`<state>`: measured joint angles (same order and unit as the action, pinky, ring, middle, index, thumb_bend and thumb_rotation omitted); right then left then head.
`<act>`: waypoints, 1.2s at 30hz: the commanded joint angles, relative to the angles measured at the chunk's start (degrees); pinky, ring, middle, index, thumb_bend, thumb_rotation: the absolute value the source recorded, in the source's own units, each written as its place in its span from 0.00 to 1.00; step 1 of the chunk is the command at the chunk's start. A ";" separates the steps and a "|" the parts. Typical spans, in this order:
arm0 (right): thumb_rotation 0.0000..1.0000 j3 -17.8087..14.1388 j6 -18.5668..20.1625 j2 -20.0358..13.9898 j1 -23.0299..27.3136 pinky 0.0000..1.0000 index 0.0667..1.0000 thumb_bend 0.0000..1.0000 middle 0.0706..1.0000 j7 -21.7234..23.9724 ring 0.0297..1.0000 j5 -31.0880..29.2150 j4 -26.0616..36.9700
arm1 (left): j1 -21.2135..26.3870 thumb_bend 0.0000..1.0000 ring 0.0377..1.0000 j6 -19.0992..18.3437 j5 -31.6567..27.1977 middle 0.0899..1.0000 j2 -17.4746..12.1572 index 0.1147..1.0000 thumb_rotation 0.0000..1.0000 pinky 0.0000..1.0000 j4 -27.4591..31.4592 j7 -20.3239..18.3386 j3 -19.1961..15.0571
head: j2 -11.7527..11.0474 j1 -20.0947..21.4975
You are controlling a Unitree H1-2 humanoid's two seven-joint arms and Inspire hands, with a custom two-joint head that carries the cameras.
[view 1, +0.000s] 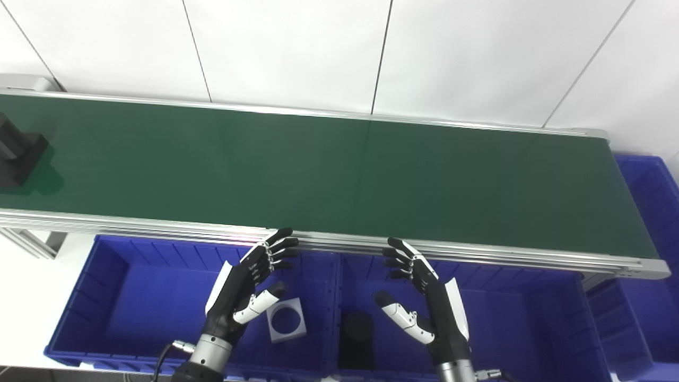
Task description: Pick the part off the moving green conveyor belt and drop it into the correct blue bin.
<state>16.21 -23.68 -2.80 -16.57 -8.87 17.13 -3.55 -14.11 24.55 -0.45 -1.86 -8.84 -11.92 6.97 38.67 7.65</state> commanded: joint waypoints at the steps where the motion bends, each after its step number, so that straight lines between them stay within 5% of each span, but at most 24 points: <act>1: 0.64 0.08 -3.16 0.25 0.51 0.66 0.82 0.57 0.76 -0.09 0.73 -0.45 1.43 | 0.54 0.85 0.76 2.38 -0.48 0.80 -0.14 0.84 0.70 0.71 1.26 -0.10 -0.04 | -0.03 -0.02; 36: 0.62 0.12 -3.19 0.01 0.59 0.65 0.83 0.56 0.76 -0.21 0.71 -0.53 1.39 | 0.60 0.84 0.75 2.38 -0.26 0.78 0.02 0.84 0.71 0.71 0.89 0.25 -0.22 | -0.07 -0.45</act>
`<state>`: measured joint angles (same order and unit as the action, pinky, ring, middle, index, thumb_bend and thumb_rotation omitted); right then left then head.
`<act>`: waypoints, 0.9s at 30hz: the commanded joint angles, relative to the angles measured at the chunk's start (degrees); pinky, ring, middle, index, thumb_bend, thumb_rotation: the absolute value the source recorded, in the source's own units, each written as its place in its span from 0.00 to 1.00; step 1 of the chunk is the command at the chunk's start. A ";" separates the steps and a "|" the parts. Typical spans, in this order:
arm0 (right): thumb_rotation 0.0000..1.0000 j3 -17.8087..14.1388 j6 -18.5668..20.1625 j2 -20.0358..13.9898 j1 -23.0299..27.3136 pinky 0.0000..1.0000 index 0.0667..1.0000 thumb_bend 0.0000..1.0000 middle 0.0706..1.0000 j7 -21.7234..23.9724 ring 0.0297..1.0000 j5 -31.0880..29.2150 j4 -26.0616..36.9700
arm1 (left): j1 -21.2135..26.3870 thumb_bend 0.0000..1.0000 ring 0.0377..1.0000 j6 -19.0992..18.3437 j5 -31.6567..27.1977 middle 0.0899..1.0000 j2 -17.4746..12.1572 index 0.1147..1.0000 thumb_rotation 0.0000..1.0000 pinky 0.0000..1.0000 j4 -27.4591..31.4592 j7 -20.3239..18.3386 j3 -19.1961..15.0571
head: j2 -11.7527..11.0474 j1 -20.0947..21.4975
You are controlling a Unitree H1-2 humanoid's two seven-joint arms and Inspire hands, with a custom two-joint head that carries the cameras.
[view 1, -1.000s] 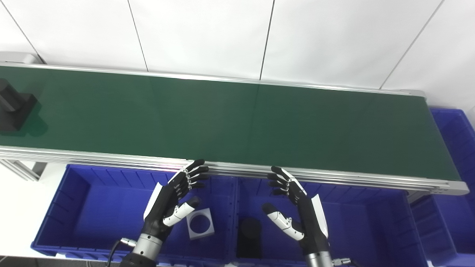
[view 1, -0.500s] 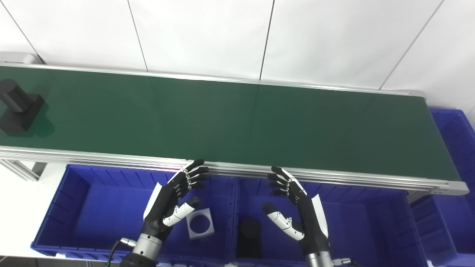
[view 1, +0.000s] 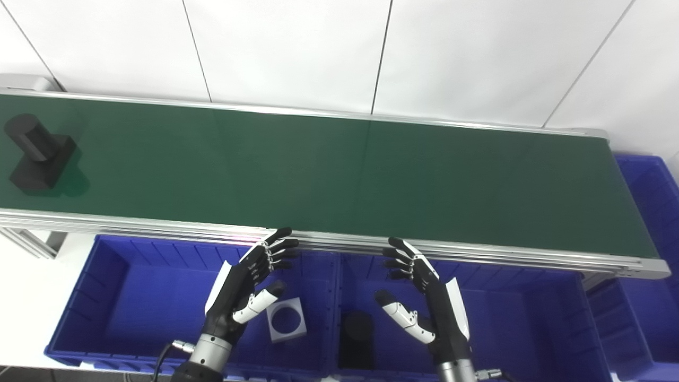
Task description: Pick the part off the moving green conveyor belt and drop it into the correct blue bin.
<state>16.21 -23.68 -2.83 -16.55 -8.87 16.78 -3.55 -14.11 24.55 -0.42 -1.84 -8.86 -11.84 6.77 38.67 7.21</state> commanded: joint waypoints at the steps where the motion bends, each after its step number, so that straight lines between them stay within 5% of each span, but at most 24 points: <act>1: 0.62 0.12 -3.19 0.05 0.55 0.65 0.83 0.56 0.76 -0.20 0.71 -0.25 1.40 | 0.61 0.84 0.75 2.38 -0.27 0.78 0.01 0.84 0.71 0.71 0.95 0.18 -0.01 | -0.10 0.00; 15: 0.62 0.18 -3.21 0.00 0.89 0.65 0.82 0.56 0.76 -0.33 0.71 -0.80 0.73 | 0.99 0.82 0.74 2.38 0.05 0.77 0.09 0.84 0.71 0.70 0.43 0.43 0.21 | -0.89 -0.63; 27: 0.59 1.31 -3.24 -3.70 2.43 0.63 0.82 0.52 0.77 -2.91 0.71 -3.23 -1.89 | 2.53 0.86 0.72 2.38 2.92 0.74 1.71 0.80 0.70 0.69 -3.82 4.68 3.01 | -7.07 -12.35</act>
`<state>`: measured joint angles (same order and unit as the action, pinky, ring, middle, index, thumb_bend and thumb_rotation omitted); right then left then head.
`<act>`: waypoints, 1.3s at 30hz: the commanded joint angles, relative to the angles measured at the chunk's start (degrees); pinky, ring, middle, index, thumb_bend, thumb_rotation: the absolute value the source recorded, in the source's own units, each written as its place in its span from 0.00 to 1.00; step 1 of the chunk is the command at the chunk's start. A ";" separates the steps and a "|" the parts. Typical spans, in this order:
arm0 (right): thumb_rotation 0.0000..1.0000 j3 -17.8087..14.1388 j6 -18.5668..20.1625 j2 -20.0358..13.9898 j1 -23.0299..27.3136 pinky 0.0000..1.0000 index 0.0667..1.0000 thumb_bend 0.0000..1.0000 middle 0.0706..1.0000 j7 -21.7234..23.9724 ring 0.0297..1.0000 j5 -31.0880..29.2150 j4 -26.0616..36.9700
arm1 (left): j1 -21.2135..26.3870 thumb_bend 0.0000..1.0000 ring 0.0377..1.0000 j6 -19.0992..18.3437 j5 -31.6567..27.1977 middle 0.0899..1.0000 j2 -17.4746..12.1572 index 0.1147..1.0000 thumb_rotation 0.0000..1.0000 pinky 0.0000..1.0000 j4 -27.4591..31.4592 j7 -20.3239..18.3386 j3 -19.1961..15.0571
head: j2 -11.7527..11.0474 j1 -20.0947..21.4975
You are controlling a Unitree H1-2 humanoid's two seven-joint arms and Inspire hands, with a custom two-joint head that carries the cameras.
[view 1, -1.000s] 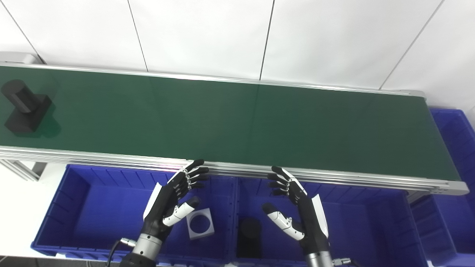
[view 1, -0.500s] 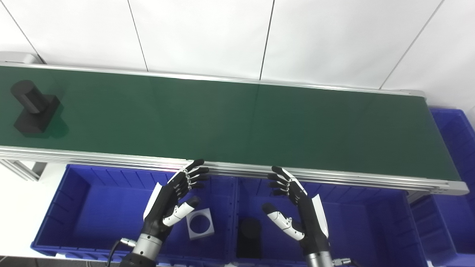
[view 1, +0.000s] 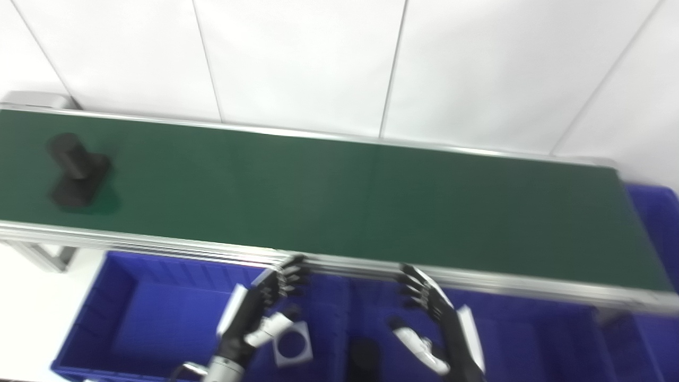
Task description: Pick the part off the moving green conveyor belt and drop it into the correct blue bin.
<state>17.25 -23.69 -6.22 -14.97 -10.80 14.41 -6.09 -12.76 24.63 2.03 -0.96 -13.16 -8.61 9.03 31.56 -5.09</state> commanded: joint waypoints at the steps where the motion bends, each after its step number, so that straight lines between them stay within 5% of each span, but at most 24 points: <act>1: 0.60 0.49 -3.23 -0.67 1.01 0.63 0.82 0.52 0.77 -1.21 0.71 -1.22 0.48 | 1.33 0.87 0.72 2.30 0.70 0.74 0.95 0.80 0.69 0.69 0.15 2.09 1.10 | 0.04 -0.06; 18: 0.66 1.89 -3.24 -5.88 4.50 0.62 0.85 0.51 0.75 -3.98 0.69 -5.98 -3.78 | 5.89 0.89 0.70 2.30 3.78 0.73 0.20 0.77 0.64 0.65 -7.07 14.57 10.30 | -6.10 -10.19; 28: 0.69 1.58 -3.24 -7.98 5.93 0.61 0.86 0.49 0.75 -4.39 0.68 -6.84 -5.15 | 8.38 0.89 0.69 2.30 3.95 0.73 0.56 0.77 0.60 0.64 -10.63 18.40 13.83 | -7.38 -15.05; 39: 0.67 0.45 -3.24 -8.77 6.51 0.60 0.85 0.50 0.76 -2.68 0.69 -8.08 -4.22 | 9.68 0.92 0.69 2.30 3.39 0.73 0.89 0.76 0.59 0.65 -12.31 20.69 15.89 | -7.19 -15.16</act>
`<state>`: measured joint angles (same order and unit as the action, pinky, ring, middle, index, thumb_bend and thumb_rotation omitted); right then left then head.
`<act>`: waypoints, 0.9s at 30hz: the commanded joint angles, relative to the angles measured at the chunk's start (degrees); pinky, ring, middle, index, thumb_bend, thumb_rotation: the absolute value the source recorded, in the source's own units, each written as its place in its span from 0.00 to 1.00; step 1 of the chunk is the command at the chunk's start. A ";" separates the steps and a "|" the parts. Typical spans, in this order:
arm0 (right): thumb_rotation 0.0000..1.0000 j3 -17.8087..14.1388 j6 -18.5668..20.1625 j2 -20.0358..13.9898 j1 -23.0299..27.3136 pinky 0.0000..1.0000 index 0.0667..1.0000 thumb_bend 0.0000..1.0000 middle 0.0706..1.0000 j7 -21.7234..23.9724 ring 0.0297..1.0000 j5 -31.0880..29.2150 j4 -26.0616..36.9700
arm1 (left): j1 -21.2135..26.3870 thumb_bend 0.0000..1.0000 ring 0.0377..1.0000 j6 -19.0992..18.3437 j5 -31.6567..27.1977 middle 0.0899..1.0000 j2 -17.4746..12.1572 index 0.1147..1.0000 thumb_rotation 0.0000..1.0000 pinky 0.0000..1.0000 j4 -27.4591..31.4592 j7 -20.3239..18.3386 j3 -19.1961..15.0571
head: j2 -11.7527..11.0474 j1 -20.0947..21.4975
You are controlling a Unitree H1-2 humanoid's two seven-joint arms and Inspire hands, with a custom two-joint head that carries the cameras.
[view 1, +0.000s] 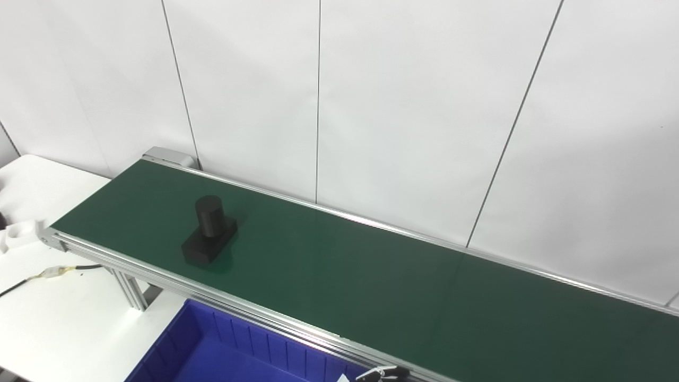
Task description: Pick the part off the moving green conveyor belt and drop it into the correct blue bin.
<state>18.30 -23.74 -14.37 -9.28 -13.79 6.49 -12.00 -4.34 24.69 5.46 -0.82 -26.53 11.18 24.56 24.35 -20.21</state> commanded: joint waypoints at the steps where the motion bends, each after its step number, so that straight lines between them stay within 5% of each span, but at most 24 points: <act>1: 0.67 -0.68 -3.19 -0.67 0.81 0.60 0.85 0.50 0.76 0.61 0.69 -0.30 1.94 | 1.27 0.91 0.69 2.24 -0.12 0.73 0.78 0.76 0.59 0.65 1.06 0.81 0.37 | 0.03 -0.03; 13: 0.58 -3.89 -3.18 -0.62 0.67 0.55 0.77 0.48 0.70 4.40 0.64 -0.72 9.17 | 1.24 0.90 0.68 2.24 0.21 0.73 0.38 0.76 0.58 0.64 1.31 1.18 0.81 | 0.44 0.53; 18: 0.62 -6.16 -2.72 0.01 1.11 0.56 0.79 0.44 0.72 6.05 0.66 1.96 14.05 | 1.09 0.89 0.68 2.24 -0.21 0.72 0.13 0.76 0.57 0.64 1.44 0.89 0.66 | 0.53 0.83; 27: 0.71 -8.55 7.31 0.45 4.36 0.66 0.85 0.54 0.81 12.78 0.75 3.32 24.83 | 0.68 0.91 0.68 2.24 -0.41 0.73 -0.50 0.76 0.59 0.64 2.26 0.36 0.50 | 0.68 1.40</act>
<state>10.55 -18.20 -14.19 -6.78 -1.88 9.87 10.16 -4.28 24.69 5.23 -1.48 -26.24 11.30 24.89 24.96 -18.81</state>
